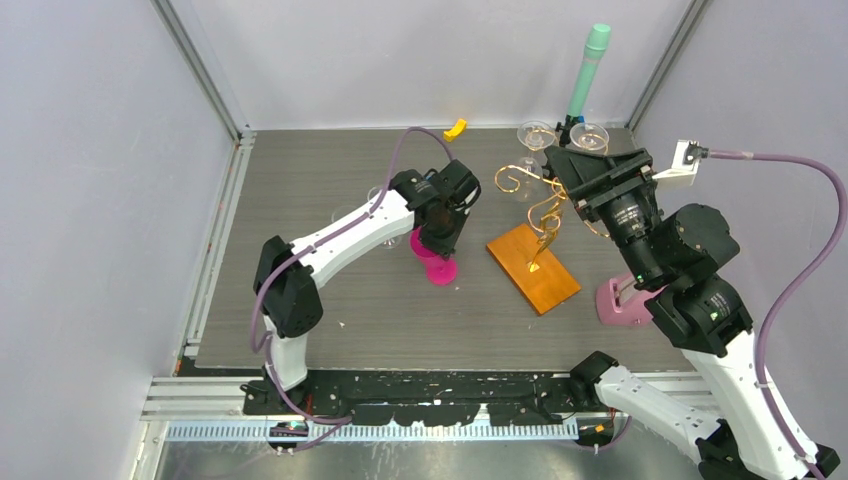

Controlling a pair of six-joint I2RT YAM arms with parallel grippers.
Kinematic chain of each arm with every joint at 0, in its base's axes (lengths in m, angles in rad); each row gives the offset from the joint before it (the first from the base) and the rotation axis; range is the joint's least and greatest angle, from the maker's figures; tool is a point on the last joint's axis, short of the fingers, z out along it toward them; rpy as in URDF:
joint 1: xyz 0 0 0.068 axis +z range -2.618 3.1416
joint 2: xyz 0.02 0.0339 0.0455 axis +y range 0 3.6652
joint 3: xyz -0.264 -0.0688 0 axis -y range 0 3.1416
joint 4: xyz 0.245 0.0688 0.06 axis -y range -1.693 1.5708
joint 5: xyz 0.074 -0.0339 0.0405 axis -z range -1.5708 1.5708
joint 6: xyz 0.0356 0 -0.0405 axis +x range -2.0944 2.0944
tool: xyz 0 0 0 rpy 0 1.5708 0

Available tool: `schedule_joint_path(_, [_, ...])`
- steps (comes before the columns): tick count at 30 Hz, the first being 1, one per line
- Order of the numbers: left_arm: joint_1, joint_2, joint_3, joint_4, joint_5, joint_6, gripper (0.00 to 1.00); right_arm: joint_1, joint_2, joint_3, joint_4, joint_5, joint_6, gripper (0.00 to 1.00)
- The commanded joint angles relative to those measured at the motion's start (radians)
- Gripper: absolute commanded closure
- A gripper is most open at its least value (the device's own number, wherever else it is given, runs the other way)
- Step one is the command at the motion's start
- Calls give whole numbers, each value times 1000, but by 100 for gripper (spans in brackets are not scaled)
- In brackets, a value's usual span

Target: Take the wine glass off the wine glass rack

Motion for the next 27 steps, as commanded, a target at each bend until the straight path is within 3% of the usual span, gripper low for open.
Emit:
schedule_joint_path(1, [-10,1,35,-1,-15,1,84,5,-6,-5,10,37,-19,38])
schedule_joint_path(11, [-10,-48,159,-64,-56,46,58,6,1,12,-17,49,-24,38])
schedule_joint_path(22, [-10,-253,119,-67,-97,71,45,5,51,70,-70,93,-74,37])
schedule_joint_path(24, [-10,-314,87,-42,-126,77,38,5,88,124,-123,125,-112,36])
schedule_joint_path(27, [-8,-420,-4,30,-166,96,20,5,152,251,-245,168,-205,34])
